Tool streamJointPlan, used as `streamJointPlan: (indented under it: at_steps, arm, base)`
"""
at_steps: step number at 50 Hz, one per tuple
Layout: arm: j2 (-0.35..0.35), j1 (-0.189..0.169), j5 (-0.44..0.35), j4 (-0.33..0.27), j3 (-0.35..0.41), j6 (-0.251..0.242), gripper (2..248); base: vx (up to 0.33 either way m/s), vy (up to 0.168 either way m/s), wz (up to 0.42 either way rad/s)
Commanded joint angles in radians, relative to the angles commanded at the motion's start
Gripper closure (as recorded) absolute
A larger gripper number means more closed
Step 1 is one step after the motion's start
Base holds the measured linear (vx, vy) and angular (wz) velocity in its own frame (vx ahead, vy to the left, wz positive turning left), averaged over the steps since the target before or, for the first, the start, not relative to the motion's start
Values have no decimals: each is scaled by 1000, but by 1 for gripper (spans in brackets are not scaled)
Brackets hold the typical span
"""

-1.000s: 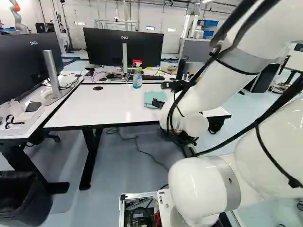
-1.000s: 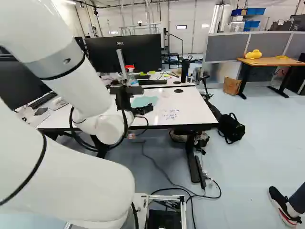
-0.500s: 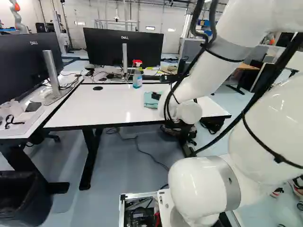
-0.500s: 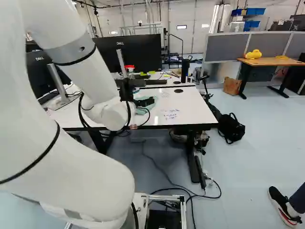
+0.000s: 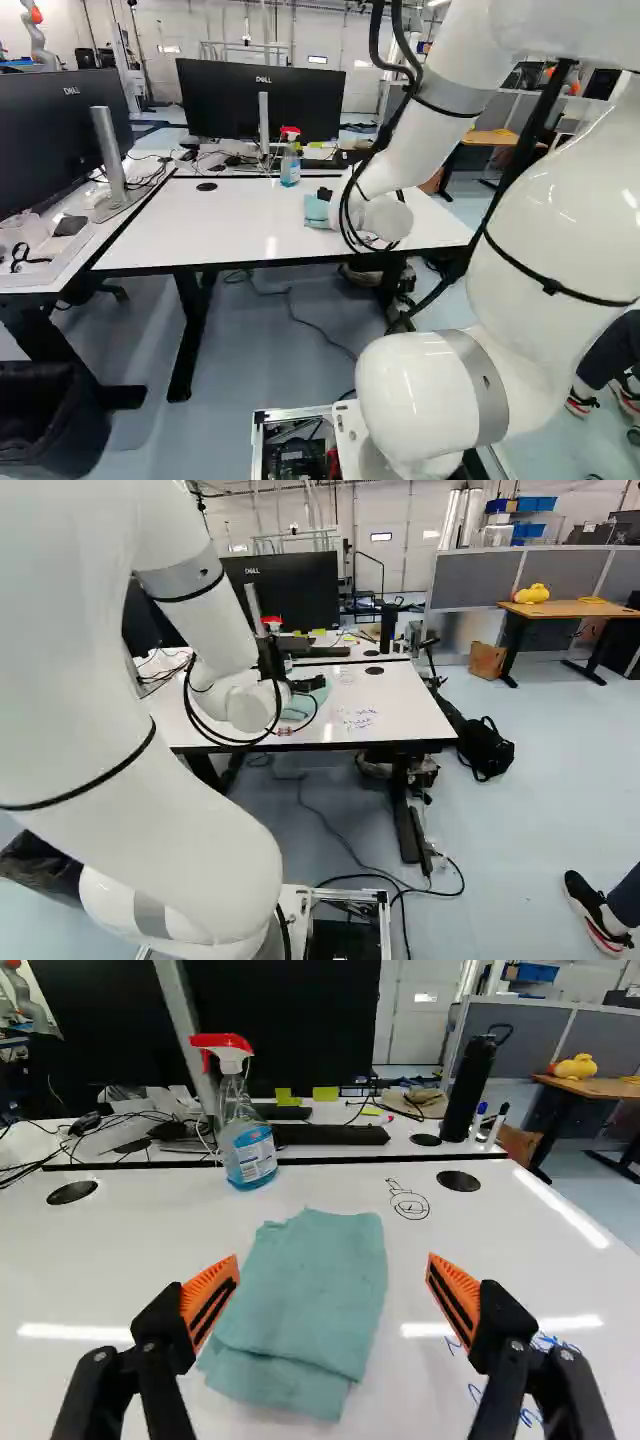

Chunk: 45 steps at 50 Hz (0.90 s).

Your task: Clean the table with the green towel

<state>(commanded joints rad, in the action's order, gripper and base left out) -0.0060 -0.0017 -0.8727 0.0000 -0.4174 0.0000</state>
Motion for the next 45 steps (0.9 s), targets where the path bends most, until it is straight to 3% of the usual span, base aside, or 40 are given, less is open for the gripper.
streamJointPlan:
  at_steps: [26,45]
  arm:
    - [-132,16,9,0,-139,0,3]
    - [-223,30,103,0,-241,0,3]
  base:
    - [0,0,0]
    - [0,0,0]
